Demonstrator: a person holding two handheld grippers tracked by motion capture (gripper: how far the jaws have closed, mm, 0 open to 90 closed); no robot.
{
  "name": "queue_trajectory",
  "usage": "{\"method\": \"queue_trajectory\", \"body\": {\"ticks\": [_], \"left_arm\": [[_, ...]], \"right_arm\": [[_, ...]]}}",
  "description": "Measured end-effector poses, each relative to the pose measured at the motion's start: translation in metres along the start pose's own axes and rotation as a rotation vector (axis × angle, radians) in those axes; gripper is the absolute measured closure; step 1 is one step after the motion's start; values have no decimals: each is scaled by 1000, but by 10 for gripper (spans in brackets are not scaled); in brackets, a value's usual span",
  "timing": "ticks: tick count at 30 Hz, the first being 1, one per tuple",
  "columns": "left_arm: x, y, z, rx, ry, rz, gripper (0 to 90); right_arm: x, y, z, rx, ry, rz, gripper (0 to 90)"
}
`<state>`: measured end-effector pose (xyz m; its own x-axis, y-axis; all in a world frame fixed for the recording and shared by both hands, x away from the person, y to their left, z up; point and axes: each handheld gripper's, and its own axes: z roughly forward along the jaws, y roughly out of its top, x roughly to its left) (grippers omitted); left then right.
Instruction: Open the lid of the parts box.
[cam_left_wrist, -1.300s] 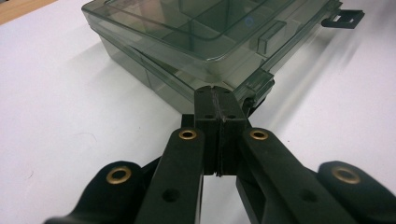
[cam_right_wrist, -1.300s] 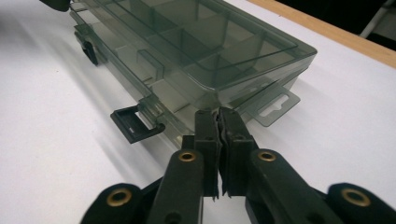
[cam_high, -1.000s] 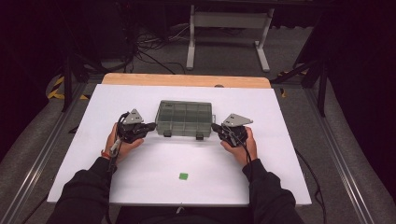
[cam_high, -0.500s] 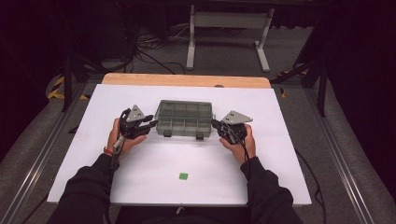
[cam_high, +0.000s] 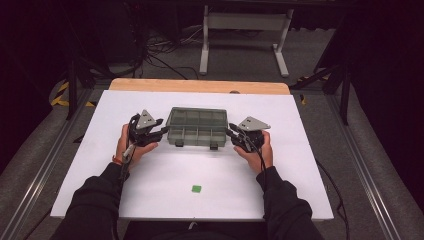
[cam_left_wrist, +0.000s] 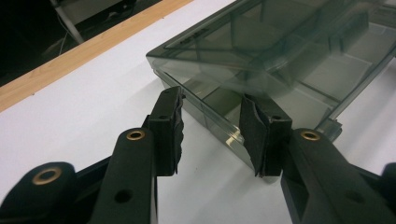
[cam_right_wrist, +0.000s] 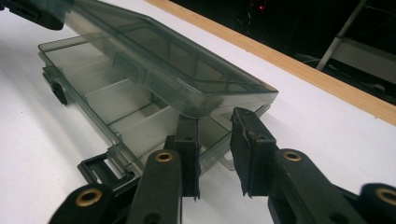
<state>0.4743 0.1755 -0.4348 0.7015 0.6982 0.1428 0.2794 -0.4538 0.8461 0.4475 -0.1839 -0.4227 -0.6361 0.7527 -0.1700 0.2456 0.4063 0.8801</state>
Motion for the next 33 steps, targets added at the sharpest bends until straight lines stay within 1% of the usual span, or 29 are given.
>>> {"method": "queue_trajectory", "body": {"ticks": [2,3,4,5,6,7,9,10,11,12,14,15,16,19,20,21,22,23,24,26,27,29,30,33], "left_arm": [[-1,1,1,3,11,8,576],[-1,2,1,3,9,14,564],[-1,3,1,3,12,16,553],[-1,5,2,1,21,17,543],[-1,7,2,5,38,27,505],[-1,8,2,-1,45,29,489],[1,10,3,3,26,38,507],[1,12,3,3,29,43,517],[1,14,3,-1,23,48,523],[1,16,3,-9,11,43,540],[1,20,3,-11,3,57,572],[1,22,3,-15,-3,69,607],[0,24,3,-9,10,79,614],[1,26,3,-10,9,80,627],[2,27,2,-12,11,83,641],[3,27,2,-18,8,72,657],[5,28,1,-24,-1,69,667],[5,28,1,-24,-1,69,671],[5,28,1,-24,4,70,671],[5,29,0,-29,3,79,677],[5,29,-1,-33,4,77,678],[5,30,-2,-43,11,83,687],[6,31,-3,-47,5,79,690],[7,32,-4,-44,9,78,696]], "right_arm": [[0,1,0,-2,-12,-6,686],[-1,1,0,-1,-19,-15,686],[-1,2,0,-4,-19,-14,685],[-1,2,0,-7,-21,-15,677],[-2,3,1,-9,-25,-16,673],[-3,4,1,-11,-22,-23,673],[-3,5,1,-12,-29,-39,673],[-4,7,1,-15,-25,-38,676],[-4,8,1,-17,-26,-43,678],[-4,8,1,-20,-29,-51,683],[-6,10,1,-23,-18,-55,685],[-6,11,2,-25,-19,-59,689],[-7,13,1,-27,-18,-65,692],[-8,17,2,-36,-5,-69,695],[-8,19,2,-38,-10,-71,699],[-9,20,2,-42,-7,-72,698],[-9,20,2,-48,-5,-76,697],[-9,20,2,-48,-5,-76,697],[-9,22,2,-49,-10,-86,699],[-10,23,3,-54,-6,-82,701],[-10,23,2,-54,-7,-82,704],[-12,24,2,-60,-5,-75,706],[-11,25,2,-59,-6,-78,707],[-11,28,1,-62,-4,-81,710]]}}
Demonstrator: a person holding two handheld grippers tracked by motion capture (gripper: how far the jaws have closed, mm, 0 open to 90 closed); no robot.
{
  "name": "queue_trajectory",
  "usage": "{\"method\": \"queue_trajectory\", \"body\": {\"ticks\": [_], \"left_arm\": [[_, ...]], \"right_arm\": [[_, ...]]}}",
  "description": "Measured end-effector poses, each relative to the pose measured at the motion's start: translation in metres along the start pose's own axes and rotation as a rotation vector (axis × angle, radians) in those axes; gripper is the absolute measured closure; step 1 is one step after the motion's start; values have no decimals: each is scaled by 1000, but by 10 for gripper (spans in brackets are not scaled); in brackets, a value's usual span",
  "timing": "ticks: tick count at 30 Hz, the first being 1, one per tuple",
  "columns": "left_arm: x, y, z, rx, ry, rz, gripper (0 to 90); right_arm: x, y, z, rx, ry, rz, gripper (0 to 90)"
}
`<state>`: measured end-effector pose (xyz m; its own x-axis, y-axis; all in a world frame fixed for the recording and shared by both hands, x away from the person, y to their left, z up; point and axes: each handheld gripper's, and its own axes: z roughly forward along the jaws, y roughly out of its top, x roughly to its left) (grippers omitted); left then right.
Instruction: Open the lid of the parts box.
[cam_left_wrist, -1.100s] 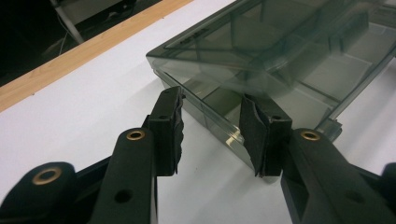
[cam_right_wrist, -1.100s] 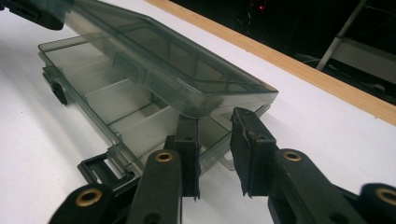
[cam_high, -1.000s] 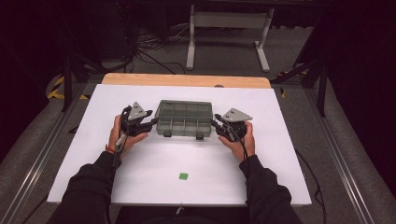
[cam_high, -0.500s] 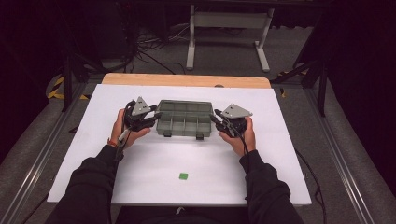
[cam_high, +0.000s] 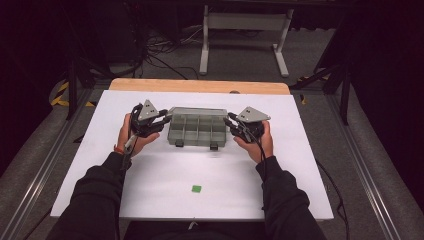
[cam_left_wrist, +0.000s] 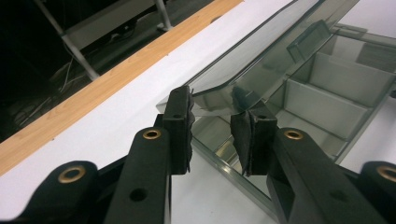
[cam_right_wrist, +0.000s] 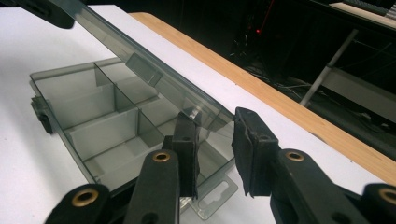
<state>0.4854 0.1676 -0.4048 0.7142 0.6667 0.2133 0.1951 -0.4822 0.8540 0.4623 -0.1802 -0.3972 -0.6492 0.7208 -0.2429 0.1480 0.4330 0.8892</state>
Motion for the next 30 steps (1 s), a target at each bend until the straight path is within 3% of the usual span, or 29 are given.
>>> {"method": "queue_trajectory", "body": {"ticks": [5,11,19,28,30], "left_arm": [[1,1,-1,-20,-7,-5,697],[6,5,4,-9,-8,-5,623],[10,17,8,-34,-10,7,637],[13,26,6,-45,-7,12,645],[15,28,5,-52,-11,2,651]], "right_arm": [[-3,4,-2,-8,9,8,723],[-16,7,-4,-34,28,65,744],[-20,10,-1,-41,10,48,734],[-23,16,5,-59,2,99,710],[-25,19,6,-57,-5,88,709]]}}
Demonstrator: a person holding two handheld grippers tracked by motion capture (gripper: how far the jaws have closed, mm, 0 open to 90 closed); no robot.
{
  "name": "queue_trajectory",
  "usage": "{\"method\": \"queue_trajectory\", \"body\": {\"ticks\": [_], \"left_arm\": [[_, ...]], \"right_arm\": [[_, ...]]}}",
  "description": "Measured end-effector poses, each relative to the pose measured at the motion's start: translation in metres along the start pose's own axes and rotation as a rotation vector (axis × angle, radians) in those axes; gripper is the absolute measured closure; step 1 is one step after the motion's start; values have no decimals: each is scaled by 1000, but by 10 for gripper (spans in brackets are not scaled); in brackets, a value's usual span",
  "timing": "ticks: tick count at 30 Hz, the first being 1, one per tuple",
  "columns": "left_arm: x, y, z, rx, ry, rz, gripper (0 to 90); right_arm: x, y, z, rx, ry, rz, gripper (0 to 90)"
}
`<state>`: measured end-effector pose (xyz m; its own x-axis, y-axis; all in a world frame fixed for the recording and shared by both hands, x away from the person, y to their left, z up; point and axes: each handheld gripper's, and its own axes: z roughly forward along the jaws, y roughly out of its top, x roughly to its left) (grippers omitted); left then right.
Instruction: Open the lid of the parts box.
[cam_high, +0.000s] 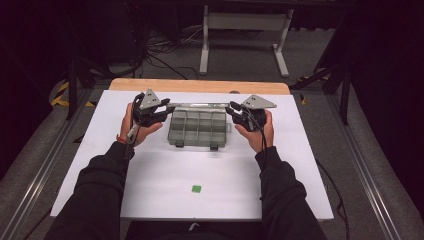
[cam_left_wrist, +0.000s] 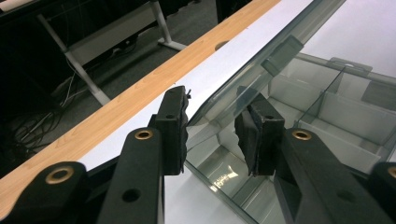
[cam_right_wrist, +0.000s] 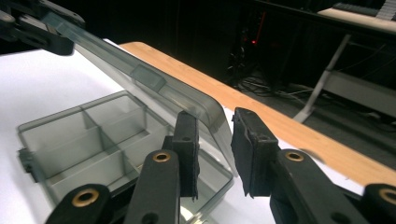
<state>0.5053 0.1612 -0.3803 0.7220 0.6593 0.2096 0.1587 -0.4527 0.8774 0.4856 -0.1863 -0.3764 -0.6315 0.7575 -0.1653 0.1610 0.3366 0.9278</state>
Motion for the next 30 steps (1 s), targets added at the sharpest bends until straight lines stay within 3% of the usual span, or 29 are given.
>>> {"method": "queue_trajectory", "body": {"ticks": [7,10,16,25,27,30], "left_arm": [[8,4,1,-14,-17,-29,673],[11,4,4,-6,-22,-24,683],[18,4,11,-9,-35,-67,685],[31,6,23,-3,-29,-120,682],[34,4,28,-16,-43,-151,678],[36,2,34,-5,-36,-164,676]], "right_arm": [[-7,6,7,-4,-10,19,690],[-7,5,11,2,-7,34,678],[-16,9,14,6,-15,55,646],[-30,12,27,-15,-4,122,633],[-33,8,32,-23,-4,157,645],[-36,1,42,-11,-4,182,664]]}}
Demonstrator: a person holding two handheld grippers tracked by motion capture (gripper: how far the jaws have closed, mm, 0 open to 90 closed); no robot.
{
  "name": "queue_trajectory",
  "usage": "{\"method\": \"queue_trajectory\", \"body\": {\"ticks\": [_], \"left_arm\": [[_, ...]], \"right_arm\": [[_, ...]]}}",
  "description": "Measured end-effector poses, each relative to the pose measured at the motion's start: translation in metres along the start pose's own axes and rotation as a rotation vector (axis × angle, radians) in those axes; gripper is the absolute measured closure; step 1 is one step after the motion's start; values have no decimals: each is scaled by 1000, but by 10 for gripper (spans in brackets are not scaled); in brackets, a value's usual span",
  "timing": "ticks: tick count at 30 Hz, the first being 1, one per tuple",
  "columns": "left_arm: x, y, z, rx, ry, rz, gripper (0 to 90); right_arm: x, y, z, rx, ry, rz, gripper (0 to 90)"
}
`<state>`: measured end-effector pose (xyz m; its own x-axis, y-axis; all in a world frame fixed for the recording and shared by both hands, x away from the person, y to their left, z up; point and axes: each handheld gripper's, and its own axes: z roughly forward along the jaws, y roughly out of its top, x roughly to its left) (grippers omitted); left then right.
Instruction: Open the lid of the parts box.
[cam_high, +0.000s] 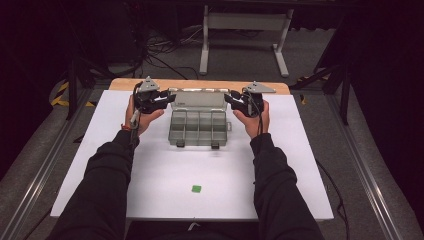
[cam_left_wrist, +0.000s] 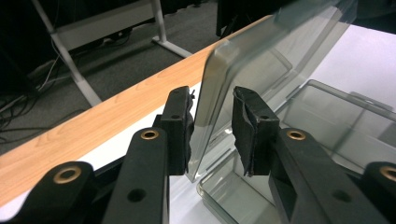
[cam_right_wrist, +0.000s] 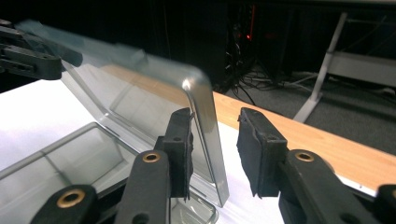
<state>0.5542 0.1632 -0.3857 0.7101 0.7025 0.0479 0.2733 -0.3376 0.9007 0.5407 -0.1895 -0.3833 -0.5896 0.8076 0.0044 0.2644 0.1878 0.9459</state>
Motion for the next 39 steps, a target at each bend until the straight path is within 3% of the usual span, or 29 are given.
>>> {"method": "queue_trajectory", "body": {"ticks": [7,11,17,27,39], "left_arm": [[6,-3,14,3,11,-47,672],[7,-5,21,-11,22,-87,664],[8,-9,29,-5,45,-119,669],[10,-17,39,54,70,-134,696],[9,-22,48,120,96,-134,708]], "right_arm": [[-7,-8,11,-1,-36,12,690],[-13,-15,16,-13,-26,62,694],[-11,-22,26,25,-50,73,739],[-9,-34,40,80,-48,84,776],[-10,-41,44,118,-65,96,813]]}}
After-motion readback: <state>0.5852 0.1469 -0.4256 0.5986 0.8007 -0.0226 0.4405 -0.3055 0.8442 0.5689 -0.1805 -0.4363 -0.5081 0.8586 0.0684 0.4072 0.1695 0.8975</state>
